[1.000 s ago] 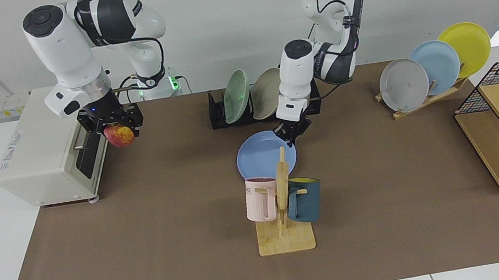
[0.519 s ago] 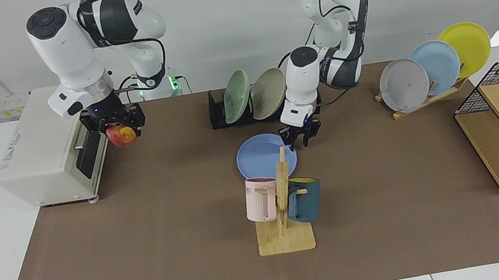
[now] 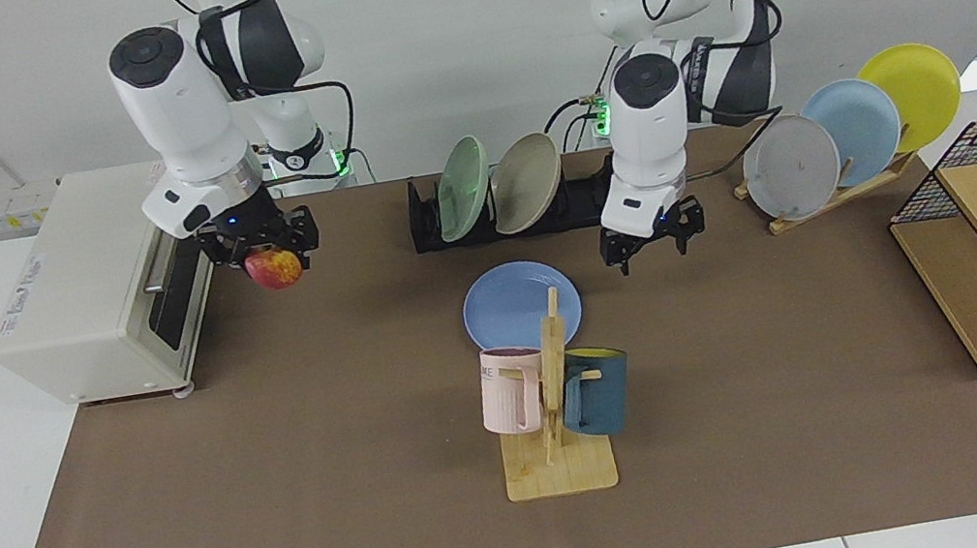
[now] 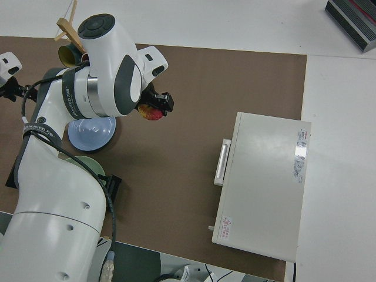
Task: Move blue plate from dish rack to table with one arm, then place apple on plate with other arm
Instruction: 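Retract the left gripper while the right gripper carries the apple toward the plate, then lower the apple onto the blue plate and open the right gripper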
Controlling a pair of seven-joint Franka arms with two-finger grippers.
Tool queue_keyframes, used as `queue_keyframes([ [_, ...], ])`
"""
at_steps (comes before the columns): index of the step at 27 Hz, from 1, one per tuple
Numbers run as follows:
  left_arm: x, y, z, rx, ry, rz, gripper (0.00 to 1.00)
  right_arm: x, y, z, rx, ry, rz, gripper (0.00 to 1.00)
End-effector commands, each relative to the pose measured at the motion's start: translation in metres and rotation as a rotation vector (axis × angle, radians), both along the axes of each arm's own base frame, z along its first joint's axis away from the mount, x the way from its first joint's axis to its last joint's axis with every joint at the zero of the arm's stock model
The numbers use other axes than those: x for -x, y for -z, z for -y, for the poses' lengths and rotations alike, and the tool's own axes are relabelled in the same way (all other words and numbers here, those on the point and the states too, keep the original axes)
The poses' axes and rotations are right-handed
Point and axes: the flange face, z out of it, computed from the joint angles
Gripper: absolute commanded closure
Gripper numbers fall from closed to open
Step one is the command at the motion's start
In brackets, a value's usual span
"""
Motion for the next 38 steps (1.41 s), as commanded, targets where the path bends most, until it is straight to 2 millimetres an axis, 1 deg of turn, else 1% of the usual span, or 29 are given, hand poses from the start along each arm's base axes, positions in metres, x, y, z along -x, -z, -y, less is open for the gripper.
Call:
queue_keyframes([
  [1,-0.006,-0.064,-0.04,-0.004,0.025,-0.015,0.0,-0.003,0.022,-0.047,-0.02,0.059,0.02,1.0],
  [2,-0.005,-0.072,-0.045,-0.009,0.025,-0.012,0.0,-0.003,0.026,-0.06,-0.022,0.069,0.024,1.0],
  [3,-0.005,-0.076,-0.051,-0.015,0.025,-0.016,0.0,-0.003,0.031,-0.072,-0.024,0.081,0.027,1.0],
  [5,-0.006,-0.093,-0.068,-0.02,0.022,-0.007,0.0,-0.003,0.041,-0.097,-0.026,0.122,0.022,1.0],
  [7,-0.003,-0.108,-0.081,-0.026,0.035,-0.005,0.0,-0.005,0.051,-0.122,-0.035,0.162,0.034,1.0],
  [9,-0.002,-0.117,-0.088,-0.02,0.051,-0.013,0.0,-0.005,0.061,-0.143,-0.041,0.194,0.039,1.0],
  [12,0.001,-0.142,-0.118,0.061,0.042,-0.015,0.0,-0.002,0.074,-0.184,-0.055,0.234,0.043,1.0],
  [14,0.012,-0.171,-0.143,0.137,0.045,0.021,0.0,-0.004,0.081,-0.206,-0.057,0.256,0.044,1.0],
  [16,0.02,-0.187,-0.161,0.16,0.06,0.044,0.0,-0.002,0.091,-0.227,-0.05,0.265,0.039,1.0],
  [18,0.023,-0.19,-0.177,0.16,0.082,0.031,0.0,-0.003,0.104,-0.241,-0.043,0.301,0.03,1.0],
  [20,0.024,-0.19,-0.189,0.16,0.093,0.026,0.0,-0.007,0.113,-0.262,-0.052,0.338,0.039,1.0],
  [22,0.024,-0.192,-0.187,0.157,0.103,0.04,0.0,-0.008,0.128,-0.282,-0.05,0.352,0.039,1.0],
  [24,0.024,-0.194,-0.183,0.157,0.11,0.049,0.0,-0.009,0.137,-0.292,-0.059,0.362,0.045,1.0],
  [28,0.022,-0.191,-0.18,0.164,0.108,0.051,0.0,-0.01,0.156,-0.301,-0.073,0.365,0.052,1.0],
  [30,0.021,-0.191,-0.18,0.165,0.104,0.059,0.0,-0.012,0.164,-0.303,-0.086,0.369,0.06,1.0],
  [34,0.02,-0.189,-0.178,0.165,0.108,0.059,0.0,-0.011,0.183,-0.307,-0.082,0.369,0.05,1.0],
  [36,0.02,-0.188,-0.178,0.166,0.108,0.057,0.0,-0.006,0.187,-0.312,-0.078,0.362,0.045,1.0],
  [38,0.019,-0.187,-0.177,0.166,0.109,0.055,0.0,-0.005,0.192,-0.311,-0.071,0.36,0.039,1.0],
])
